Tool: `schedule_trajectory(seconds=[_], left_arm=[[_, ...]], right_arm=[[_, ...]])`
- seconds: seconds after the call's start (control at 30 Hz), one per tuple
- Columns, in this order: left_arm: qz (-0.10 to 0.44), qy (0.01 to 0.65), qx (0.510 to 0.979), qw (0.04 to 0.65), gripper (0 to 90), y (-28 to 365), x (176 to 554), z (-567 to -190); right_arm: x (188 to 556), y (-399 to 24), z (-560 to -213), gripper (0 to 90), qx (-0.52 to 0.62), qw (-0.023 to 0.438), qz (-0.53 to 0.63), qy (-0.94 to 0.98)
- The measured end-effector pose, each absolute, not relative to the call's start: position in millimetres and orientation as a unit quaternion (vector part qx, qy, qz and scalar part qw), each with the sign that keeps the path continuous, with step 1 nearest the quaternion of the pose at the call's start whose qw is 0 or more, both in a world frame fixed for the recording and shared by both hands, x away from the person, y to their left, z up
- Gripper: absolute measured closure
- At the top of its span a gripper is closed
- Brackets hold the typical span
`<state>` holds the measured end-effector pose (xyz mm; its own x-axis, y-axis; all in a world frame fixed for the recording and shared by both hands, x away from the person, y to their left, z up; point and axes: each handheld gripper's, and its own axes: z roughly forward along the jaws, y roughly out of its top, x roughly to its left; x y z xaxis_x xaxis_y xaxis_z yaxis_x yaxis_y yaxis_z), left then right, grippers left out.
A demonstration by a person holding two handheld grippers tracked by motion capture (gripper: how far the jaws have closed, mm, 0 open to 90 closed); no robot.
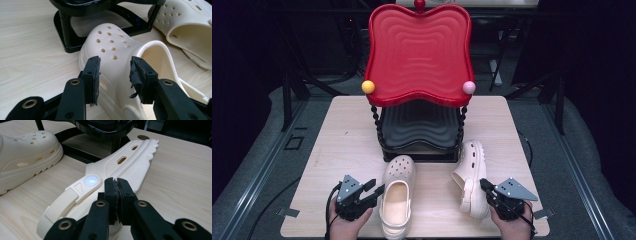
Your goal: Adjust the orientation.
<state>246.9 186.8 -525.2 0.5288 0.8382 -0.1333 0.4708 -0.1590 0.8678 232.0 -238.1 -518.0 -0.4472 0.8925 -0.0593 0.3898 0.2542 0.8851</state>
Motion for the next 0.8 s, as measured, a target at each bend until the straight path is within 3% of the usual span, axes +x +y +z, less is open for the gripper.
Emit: schedule_trajectory(seconds=[0.8], left_arm=[[0.205,0.492,0.710,0.460,57.8,229.7,259.5,-528.0]], right_arm=[[235.6,-286.9,-522.2,90.0,0.529,0.286,0.415,0.683]])
